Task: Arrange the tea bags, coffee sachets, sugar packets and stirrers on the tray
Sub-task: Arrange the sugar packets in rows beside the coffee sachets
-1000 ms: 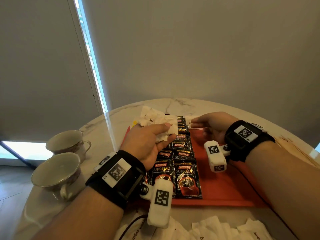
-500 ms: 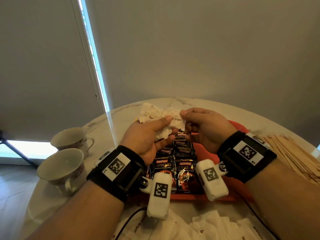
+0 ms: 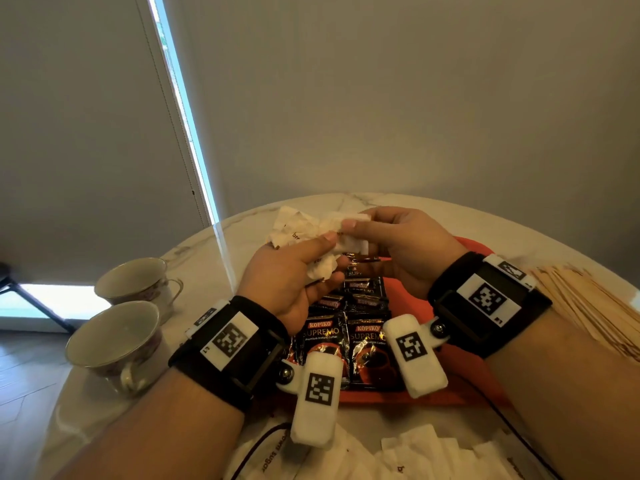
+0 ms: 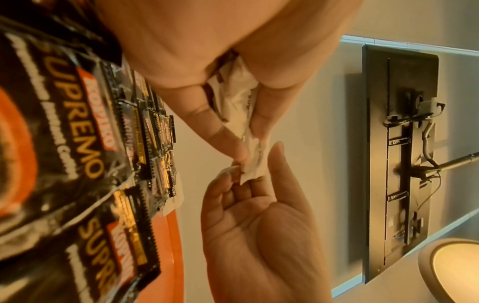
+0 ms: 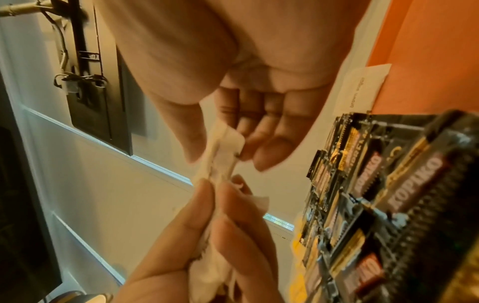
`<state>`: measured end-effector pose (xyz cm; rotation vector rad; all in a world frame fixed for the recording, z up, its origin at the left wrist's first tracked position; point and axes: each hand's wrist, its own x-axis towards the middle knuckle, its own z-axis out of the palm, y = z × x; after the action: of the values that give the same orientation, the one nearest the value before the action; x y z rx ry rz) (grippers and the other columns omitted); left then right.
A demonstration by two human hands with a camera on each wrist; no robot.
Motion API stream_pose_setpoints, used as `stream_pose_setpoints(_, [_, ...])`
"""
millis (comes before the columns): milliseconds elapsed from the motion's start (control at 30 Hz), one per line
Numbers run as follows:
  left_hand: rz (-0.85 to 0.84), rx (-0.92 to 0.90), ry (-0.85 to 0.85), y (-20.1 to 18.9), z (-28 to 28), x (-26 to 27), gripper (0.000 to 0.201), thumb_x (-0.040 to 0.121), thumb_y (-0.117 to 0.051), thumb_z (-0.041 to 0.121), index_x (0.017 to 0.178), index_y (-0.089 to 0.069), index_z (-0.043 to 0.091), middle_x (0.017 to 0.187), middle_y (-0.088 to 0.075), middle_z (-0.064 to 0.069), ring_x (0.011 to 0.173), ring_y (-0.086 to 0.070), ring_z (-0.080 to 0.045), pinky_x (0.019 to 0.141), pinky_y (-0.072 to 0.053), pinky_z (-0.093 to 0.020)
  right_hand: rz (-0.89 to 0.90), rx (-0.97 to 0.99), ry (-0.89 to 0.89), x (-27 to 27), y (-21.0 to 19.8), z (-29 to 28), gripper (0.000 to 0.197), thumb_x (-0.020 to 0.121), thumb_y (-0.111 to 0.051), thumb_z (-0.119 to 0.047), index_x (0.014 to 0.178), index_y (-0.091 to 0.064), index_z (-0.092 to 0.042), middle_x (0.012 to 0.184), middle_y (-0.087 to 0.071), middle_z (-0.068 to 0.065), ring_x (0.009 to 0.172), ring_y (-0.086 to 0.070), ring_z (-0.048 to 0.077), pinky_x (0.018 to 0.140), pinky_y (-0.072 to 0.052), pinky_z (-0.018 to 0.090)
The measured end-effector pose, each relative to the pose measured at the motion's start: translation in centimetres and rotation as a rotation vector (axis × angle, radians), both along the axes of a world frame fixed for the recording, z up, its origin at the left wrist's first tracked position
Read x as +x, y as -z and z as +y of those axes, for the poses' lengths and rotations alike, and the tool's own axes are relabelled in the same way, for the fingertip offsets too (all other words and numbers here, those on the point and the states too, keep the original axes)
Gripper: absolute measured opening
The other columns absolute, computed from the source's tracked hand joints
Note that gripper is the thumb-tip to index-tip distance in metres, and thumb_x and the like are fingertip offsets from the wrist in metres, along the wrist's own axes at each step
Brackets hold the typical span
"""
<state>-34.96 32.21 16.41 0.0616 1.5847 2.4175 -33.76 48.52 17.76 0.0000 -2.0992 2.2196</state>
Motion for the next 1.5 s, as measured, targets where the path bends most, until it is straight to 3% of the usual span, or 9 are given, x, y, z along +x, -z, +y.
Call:
stream_pose_setpoints(200, [-0.039,0.034,-0.009,-0.1,-0.2,-0.4,0.022,0.091,-0.076,0.018,0.108,-0.072,0.004,0.09,-0.079,-0.013,0.074,-0.075,-0.018,0.05,-0.059,-0.023,-0.044,0.035,0.031,-0.6,0.6,0.6,0.022,0.088,-0.071,0.002,0.108,-0.067,0.009,0.094,-0.069,0.016,0.073,-0.064,0.019,0.063,-0.057,0.03])
stream_pose_setpoints(300, [-0.047,0.043,-0.013,-0.2,-0.3,-0.4,0.02,0.093,-0.075,0.019,0.105,-0.07,0.004,0.081,-0.077,-0.012,0.069,-0.074,-0.018,0.051,-0.06,-0.023,-0.064,0.004,0.107,-1.0,0.5,1.5,0.005,0.089,-0.07,0.003,0.092,-0.069,0.0,0.085,-0.067,0.013,0.068,-0.064,0.018,0.062,-0.056,0.031])
stream_pose_setpoints(500, [-0.057,0.06,-0.043,-0.3,-0.4,-0.5,0.02,0.093,-0.075,0.018,0.106,-0.067,0.006,0.073,-0.077,-0.009,0.065,-0.075,-0.017,0.051,-0.06,-0.024,-0.202,0.007,0.432,-2.8,1.7,6.4,0.027,0.084,-0.073,0.008,0.079,-0.057,-0.013,0.072,-0.065,0.012,0.054,-0.059,0.017,0.054,-0.051,0.03])
stream_pose_setpoints(633, [-0.057,0.069,-0.048,-0.4,-0.4,-0.4,0.012,0.095,-0.073,0.015,0.102,-0.068,0.006,0.07,-0.077,-0.007,0.063,-0.074,-0.015,0.052,-0.061,-0.024,-0.411,0.208,0.432,-3.8,2.2,8.0,0.024,0.091,-0.069,0.004,0.07,-0.058,-0.004,0.055,-0.052,0.009,0.058,-0.052,0.023,0.071,-0.048,0.04])
stream_pose_setpoints(800, [-0.056,0.061,-0.059,-0.4,-0.5,-0.5,0.011,0.095,-0.072,0.013,0.102,-0.068,0.005,0.072,-0.077,-0.007,0.064,-0.075,-0.016,0.051,-0.06,-0.024,-0.485,0.394,0.422,-5.2,2.3,8.1,0.012,0.089,-0.073,0.0,0.079,-0.066,-0.002,0.076,-0.068,0.014,0.081,-0.064,0.027,0.099,-0.053,0.048])
stream_pose_setpoints(1133, [-0.062,0.075,-0.067,-0.4,-0.5,-0.8,0.013,0.094,-0.074,0.013,0.103,-0.07,0.004,0.077,-0.078,-0.008,0.067,-0.075,-0.017,0.05,-0.06,-0.025,-0.561,0.6,0.408,-6.1,1.8,7.7,0.015,0.088,-0.078,-0.013,0.093,-0.071,-0.001,0.071,-0.063,0.009,0.058,-0.054,0.017,0.056,-0.044,0.028])
stream_pose_setpoints(1267, [-0.066,0.077,-0.071,-0.5,-0.6,-0.8,0.016,0.093,-0.075,0.012,0.106,-0.069,0.004,0.077,-0.077,-0.009,0.067,-0.076,-0.018,0.051,-0.06,-0.026,-0.55,0.56,0.429,-6.3,2.0,7.8,0.016,0.09,-0.076,-0.014,0.085,-0.069,0.0,0.071,-0.063,0.01,0.059,-0.055,0.018,0.057,-0.046,0.029])
stream_pose_setpoints(1400, [-0.067,0.09,-0.067,-0.5,-0.7,-0.8,0.019,0.093,-0.075,0.012,0.109,-0.068,0.004,0.075,-0.077,-0.009,0.066,-0.075,-0.018,0.052,-0.061,-0.026,-0.515,0.503,0.454,-6.4,2.6,7.9,0.009,0.087,-0.074,-0.006,0.09,-0.071,0.002,0.08,-0.065,0.013,0.068,-0.058,0.024,0.083,-0.056,0.041])
stream_pose_setpoints(1500, [-0.071,0.087,-0.059,-0.4,-0.5,-0.8,0.017,0.094,-0.074,0.011,0.108,-0.069,0.004,0.079,-0.077,-0.01,0.067,-0.075,-0.019,0.05,-0.06,-0.025,-0.523,0.474,0.393,-6.1,2.7,7.1,0.009,0.089,-0.068,-0.001,0.089,-0.076,-0.006,0.081,-0.065,0.01,0.065,-0.054,0.019,0.076,-0.05,0.036])
